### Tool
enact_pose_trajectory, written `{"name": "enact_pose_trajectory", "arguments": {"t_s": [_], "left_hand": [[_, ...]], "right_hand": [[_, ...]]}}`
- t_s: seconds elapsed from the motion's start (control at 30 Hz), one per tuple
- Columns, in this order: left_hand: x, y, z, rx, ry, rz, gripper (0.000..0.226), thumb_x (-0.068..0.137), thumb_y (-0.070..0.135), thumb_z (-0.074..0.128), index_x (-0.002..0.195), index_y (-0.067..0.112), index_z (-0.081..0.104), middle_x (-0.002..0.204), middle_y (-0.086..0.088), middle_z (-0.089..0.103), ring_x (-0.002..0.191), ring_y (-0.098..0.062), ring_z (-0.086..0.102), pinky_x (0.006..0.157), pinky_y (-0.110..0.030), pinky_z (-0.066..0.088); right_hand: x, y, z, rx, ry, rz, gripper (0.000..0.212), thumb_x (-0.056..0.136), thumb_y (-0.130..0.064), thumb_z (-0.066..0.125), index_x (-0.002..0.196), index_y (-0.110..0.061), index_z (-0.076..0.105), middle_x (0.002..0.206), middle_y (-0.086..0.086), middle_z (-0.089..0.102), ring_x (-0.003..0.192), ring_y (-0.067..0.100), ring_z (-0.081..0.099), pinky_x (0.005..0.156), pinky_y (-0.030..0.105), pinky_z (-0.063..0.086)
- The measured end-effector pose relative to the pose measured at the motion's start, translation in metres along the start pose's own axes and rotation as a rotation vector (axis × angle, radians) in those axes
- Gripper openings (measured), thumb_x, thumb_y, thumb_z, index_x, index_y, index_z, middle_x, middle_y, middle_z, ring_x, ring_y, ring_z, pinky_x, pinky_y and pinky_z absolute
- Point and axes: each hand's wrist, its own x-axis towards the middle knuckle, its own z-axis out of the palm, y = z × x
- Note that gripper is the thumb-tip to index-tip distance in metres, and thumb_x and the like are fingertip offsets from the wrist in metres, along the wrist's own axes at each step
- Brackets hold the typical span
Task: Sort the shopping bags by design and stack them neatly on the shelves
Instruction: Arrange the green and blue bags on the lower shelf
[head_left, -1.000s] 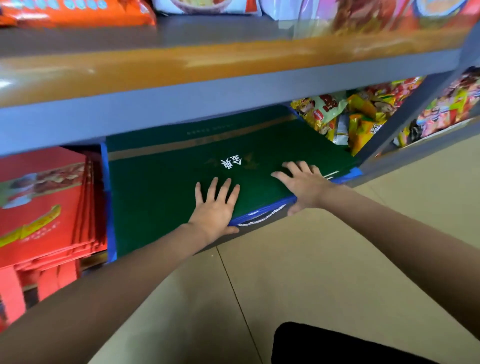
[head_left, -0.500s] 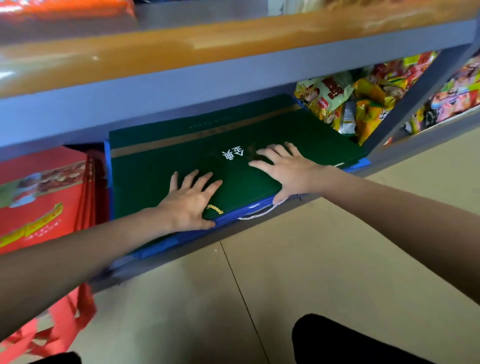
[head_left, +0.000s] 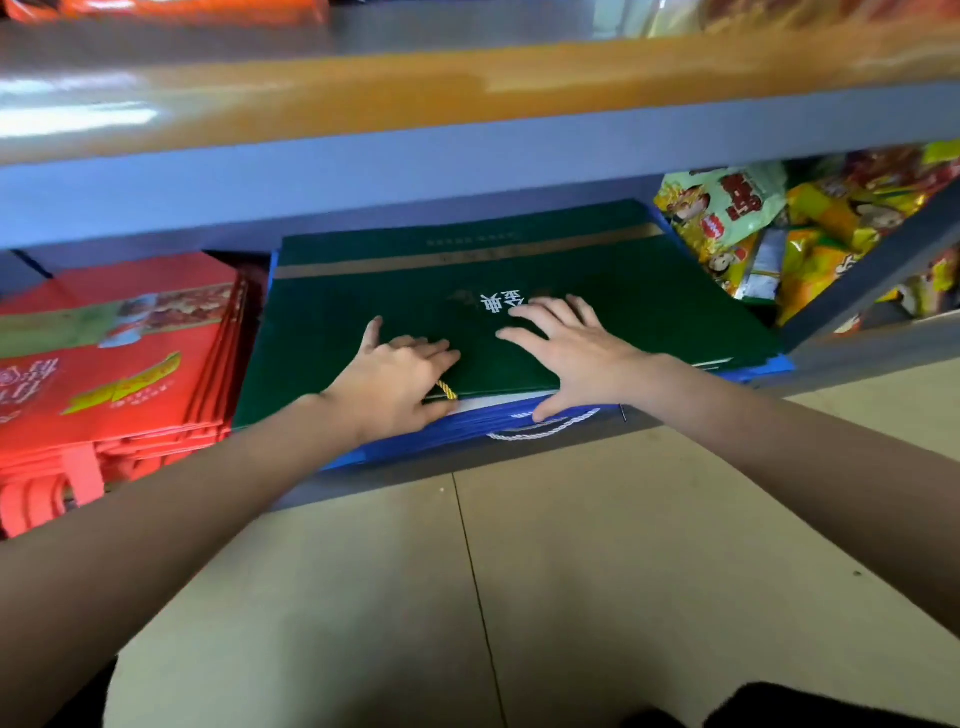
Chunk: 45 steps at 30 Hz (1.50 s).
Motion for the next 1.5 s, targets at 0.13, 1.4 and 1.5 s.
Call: {"name": "enact_pose_trajectory", "arguments": {"t_s": [0.13, 1.4, 1.5], "left_hand": [[0.0, 0.009, 0.005, 0.01, 0.002, -0.046, 0.077, 0.088, 0.061, 0.044, 0.148, 0.021, 0.017, 0.154, 0.002, 0.022, 0.14, -0.021, 0.022, 0.112, -0.061, 0.006], [0.016, 0.032, 0.02, 0.082, 0.15, 0.002, 0.073, 0.094, 0.057, 0.032, 0.148, 0.012, 0.016, 0.157, -0.004, 0.015, 0.144, -0.017, 0.014, 0.116, -0.049, 0.003], [0.02, 0.032, 0.02, 0.05, 0.137, 0.022, 0.08, 0.09, 0.064, 0.03, 0.15, 0.016, 0.009, 0.158, 0.0, 0.005, 0.145, -0.021, 0.006, 0.115, -0.051, 0.003]], "right_hand": [[-0.002, -0.002, -0.003, -0.064, 0.096, -0.061, 0.091, 0.074, -0.05, 0.07, 0.146, -0.024, 0.021, 0.153, 0.004, 0.01, 0.142, 0.026, 0.002, 0.115, 0.053, 0.0], [-0.06, 0.041, 0.003, -0.03, 0.112, 0.205, 0.08, 0.077, -0.053, 0.067, 0.141, -0.023, 0.031, 0.148, 0.004, 0.021, 0.139, 0.025, 0.01, 0.113, 0.047, 0.009], [-0.077, 0.058, 0.012, -0.002, 0.054, 0.269, 0.072, 0.081, -0.046, 0.065, 0.14, -0.023, 0.033, 0.146, 0.002, 0.023, 0.136, 0.023, 0.015, 0.111, 0.043, 0.013]]}}
